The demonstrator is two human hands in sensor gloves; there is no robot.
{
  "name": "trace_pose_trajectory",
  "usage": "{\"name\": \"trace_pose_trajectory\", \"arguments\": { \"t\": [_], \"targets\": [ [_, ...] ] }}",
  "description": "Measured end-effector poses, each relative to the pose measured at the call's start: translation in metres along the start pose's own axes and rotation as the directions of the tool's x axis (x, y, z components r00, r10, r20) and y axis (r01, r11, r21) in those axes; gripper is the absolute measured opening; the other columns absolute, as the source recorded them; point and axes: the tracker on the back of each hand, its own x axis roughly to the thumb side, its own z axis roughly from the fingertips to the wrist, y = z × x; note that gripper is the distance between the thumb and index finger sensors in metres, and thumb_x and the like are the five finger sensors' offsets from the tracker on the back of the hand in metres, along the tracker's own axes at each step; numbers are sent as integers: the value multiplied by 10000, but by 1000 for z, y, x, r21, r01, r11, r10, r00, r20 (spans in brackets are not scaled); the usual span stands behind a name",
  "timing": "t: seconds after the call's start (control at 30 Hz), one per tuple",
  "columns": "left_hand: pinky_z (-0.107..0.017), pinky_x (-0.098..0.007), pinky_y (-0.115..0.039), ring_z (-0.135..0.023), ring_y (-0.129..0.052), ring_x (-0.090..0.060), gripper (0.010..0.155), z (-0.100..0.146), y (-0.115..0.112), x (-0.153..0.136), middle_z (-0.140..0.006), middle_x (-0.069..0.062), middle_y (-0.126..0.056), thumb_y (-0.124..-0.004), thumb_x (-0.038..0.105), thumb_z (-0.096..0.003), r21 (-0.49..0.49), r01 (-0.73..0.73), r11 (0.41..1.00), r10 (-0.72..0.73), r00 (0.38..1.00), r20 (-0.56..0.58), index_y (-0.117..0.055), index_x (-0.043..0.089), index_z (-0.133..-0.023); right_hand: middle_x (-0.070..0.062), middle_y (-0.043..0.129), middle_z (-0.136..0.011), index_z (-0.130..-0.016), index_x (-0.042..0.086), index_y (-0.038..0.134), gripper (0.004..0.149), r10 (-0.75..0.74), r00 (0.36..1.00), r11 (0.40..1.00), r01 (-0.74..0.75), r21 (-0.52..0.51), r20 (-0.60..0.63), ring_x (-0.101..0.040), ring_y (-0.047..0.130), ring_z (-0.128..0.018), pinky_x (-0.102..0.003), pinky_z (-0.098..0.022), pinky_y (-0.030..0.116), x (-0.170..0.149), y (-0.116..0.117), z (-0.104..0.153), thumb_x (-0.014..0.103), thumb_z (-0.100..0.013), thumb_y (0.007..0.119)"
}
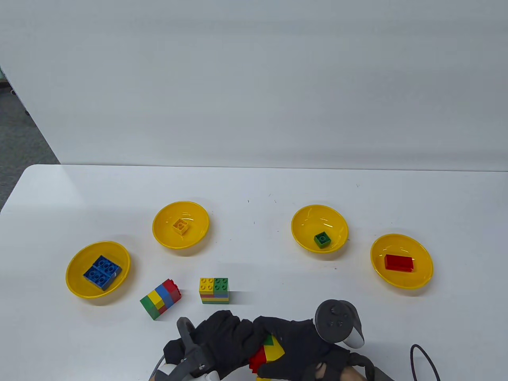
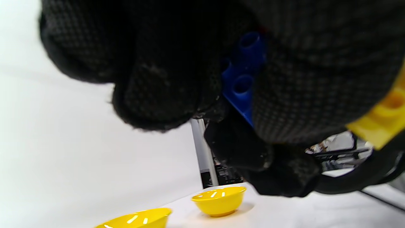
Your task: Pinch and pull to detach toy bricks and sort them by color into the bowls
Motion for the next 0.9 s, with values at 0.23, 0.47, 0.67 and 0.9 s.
{"name": "trace_pose_trajectory", "arguments": {
  "t": [0.23, 0.47, 0.67, 0.9],
  "targets": [
    [-326, -503, -1001, -342, -1181, -267, 675, -4, 3, -15, -552, -140, -1069, -1200, 473, -205, -119, -229, 966, 223, 973, -63, -938, 161, -744, -297, 873, -781, -899, -129, 698, 964, -180, 983, 972, 175, 160, 22, -511, 1026, -521, -621, -336, 907, -16, 1, -10, 505, -253, 1031],
    [-398, -532, -961, -440, -1160, -302, 670, 0, -8, -31, -657, -134, -1060, -1182, 431, -231, -163, -329, 930, 303, 939, -163, -919, 189, -797, -304, 851, -809, -914, -111, 690, 933, -180, 982, 964, 186, 190, -50, -520, 999, -554, -631, -368, 884, -28, -6, -13, 495, -285, 1017],
    [-408, -540, -936, -446, -1137, -302, 673, 10, -2, -54, -668, -142, -1042, -1149, 447, -262, -105, -265, 959, 227, 933, -278, -890, 170, -819, -297, 822, -833, -936, -71, 672, 913, -159, 986, 984, 163, 74, -57, -522, 970, -587, -635, -394, 859, -35, -21, -9, 493, -298, 1000],
    [-428, -561, -907, -476, -1111, -315, 673, 59, 36, -126, -705, -163, -1013, -1110, 435, -312, 86, -116, 990, 144, 792, -593, -853, 145, -862, -303, 806, -841, -944, -63, 662, 904, -180, 981, 979, 171, -114, -71, -531, 953, -597, -646, -400, 842, -47, -52, -1, 485, -304, 992]
  ]
}}
